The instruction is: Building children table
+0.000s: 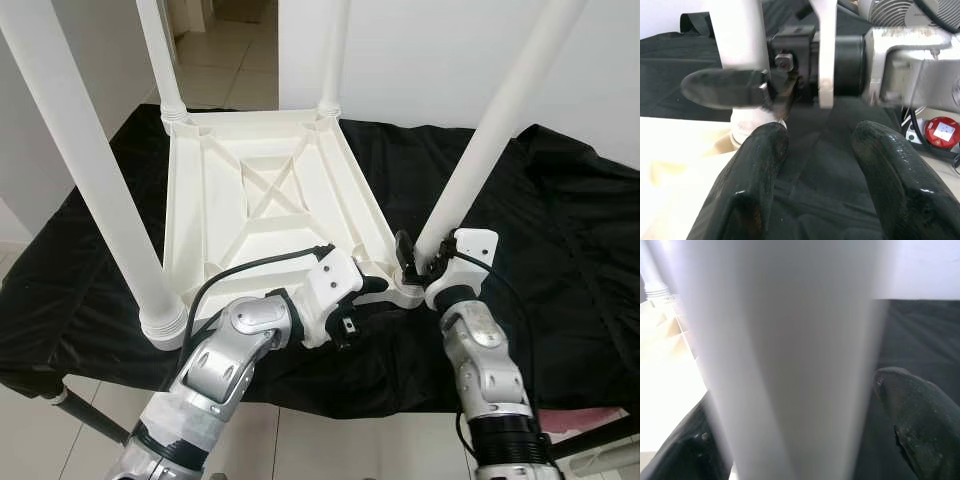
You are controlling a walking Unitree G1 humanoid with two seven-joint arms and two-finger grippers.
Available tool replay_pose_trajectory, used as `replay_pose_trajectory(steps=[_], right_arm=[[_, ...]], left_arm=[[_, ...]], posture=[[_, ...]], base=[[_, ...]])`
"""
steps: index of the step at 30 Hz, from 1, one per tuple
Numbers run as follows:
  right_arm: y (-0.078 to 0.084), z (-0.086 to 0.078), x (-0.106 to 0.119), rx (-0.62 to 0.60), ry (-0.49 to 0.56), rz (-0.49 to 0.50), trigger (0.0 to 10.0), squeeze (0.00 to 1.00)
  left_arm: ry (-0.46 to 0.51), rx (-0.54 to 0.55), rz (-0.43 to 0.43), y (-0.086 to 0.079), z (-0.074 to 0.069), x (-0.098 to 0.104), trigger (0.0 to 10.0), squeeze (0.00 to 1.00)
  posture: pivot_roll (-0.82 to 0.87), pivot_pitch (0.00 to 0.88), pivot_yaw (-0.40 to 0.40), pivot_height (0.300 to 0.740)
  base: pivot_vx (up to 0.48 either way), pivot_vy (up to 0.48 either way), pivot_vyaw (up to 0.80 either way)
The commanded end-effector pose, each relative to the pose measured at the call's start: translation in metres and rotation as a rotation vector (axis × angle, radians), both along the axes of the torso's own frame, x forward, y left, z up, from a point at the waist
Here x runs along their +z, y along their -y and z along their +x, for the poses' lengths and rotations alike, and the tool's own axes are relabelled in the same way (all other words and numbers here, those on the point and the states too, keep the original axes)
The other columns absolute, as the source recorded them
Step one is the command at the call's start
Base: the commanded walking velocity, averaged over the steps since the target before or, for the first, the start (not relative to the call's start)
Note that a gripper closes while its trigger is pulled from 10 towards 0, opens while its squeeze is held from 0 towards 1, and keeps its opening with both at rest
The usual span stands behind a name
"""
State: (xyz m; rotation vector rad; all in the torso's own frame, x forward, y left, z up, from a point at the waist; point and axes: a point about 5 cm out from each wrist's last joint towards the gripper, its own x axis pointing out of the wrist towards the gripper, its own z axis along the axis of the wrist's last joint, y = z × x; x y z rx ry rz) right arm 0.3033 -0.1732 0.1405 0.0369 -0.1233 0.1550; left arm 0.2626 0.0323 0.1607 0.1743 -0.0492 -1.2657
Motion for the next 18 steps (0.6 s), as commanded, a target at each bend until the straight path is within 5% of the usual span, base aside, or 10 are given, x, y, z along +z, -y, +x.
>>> replay_pose_trajectory(steps=[1, 7, 16, 17, 18], right_arm=[[0.003, -0.001, -0.004, 0.016, -0.009, 0.007, 10.0, 0.00], [0.011, 0.004, -0.010, 0.228, -0.015, -0.087, 10.0, 0.00], [0.011, 0.018, -0.009, 0.344, -0.030, -0.124, 9.8, 0.00], [0.010, 0.023, -0.008, 0.384, -0.033, -0.136, 6.4, 0.00], [0.010, 0.023, -0.008, 0.384, -0.033, -0.136, 6.4, 0.00]], left_arm=[[0.001, 0.012, 0.001, 0.002, 0.000, 0.000, 10.0, 0.00], [-0.008, -0.013, 0.018, 0.001, -0.005, -0.005, 10.0, 0.00], [0.003, -0.017, 0.030, 0.003, -0.003, -0.005, 10.0, 0.00], [0.007, -0.014, 0.029, 0.003, -0.002, -0.004, 10.0, 0.00], [0.007, -0.014, 0.029, 0.003, -0.002, -0.004, 10.0, 0.00]], posture=[[-0.03, 0.000, -0.060, 0.740], [-0.03, 0.000, -0.054, 0.740], [-0.02, 0.000, -0.051, 0.740], [-0.02, 0.000, -0.052, 0.740], [-0.02, 0.000, -0.052, 0.740]], base=[[0.000, 0.000, 0.00], [0.000, 0.000, 0.00], [0.000, 0.000, 0.00], [0.000, 0.000, 0.00], [0.000, 0.000, 0.00]])
